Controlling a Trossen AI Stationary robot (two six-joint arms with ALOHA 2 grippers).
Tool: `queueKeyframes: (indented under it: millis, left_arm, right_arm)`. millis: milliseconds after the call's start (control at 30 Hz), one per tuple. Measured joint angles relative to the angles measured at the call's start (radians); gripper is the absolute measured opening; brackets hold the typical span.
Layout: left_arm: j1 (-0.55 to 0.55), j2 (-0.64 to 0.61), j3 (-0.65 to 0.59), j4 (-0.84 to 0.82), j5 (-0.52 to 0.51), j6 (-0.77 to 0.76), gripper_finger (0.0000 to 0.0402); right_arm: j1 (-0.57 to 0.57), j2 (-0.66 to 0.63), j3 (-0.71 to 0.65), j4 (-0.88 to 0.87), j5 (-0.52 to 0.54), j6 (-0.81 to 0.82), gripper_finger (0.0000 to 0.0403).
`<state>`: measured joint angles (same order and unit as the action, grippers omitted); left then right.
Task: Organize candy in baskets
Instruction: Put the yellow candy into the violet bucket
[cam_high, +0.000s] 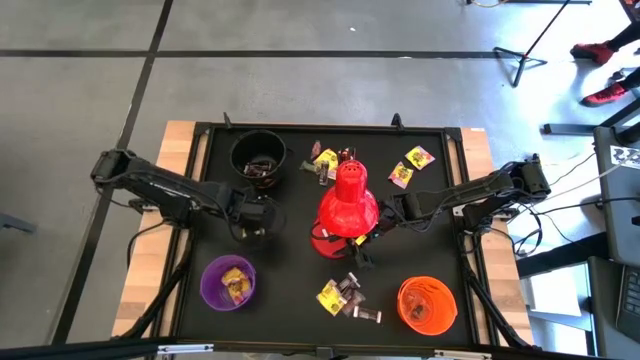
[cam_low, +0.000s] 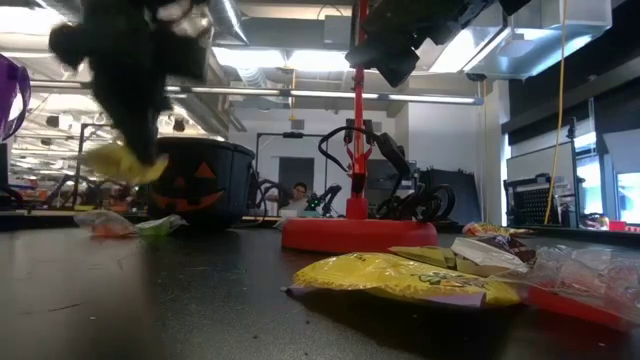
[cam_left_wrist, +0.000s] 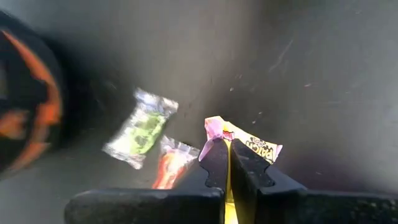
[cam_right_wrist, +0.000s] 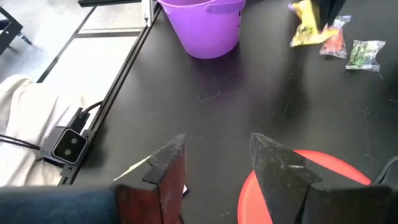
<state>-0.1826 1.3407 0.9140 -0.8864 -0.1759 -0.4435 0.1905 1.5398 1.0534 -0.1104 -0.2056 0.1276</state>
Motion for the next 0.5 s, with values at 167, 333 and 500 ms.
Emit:
queueKeyframes:
  millis: [167, 333, 500]
  left_arm:
    - [-0.095, -0.001, 0.201, -0.126, -0.026, -0.009, 0.0000]
    - [-0.245, -0.001, 0.381, -0.144, -0.052, -0.036, 0.0000]
    - [-0.410, -0.001, 0.492, -0.167, -0.078, -0.158, 0.0000]
  right_arm:
    - [0.000, 0.000, 0.000, 0.000, 0.000, 0.000, 0.0179]
    - [0.000, 0.000, 0.000, 0.000, 0.000, 0.000, 0.0179]
    - [0.000, 0.000, 0.000, -0.002, 0.004, 0.001, 0.0179]
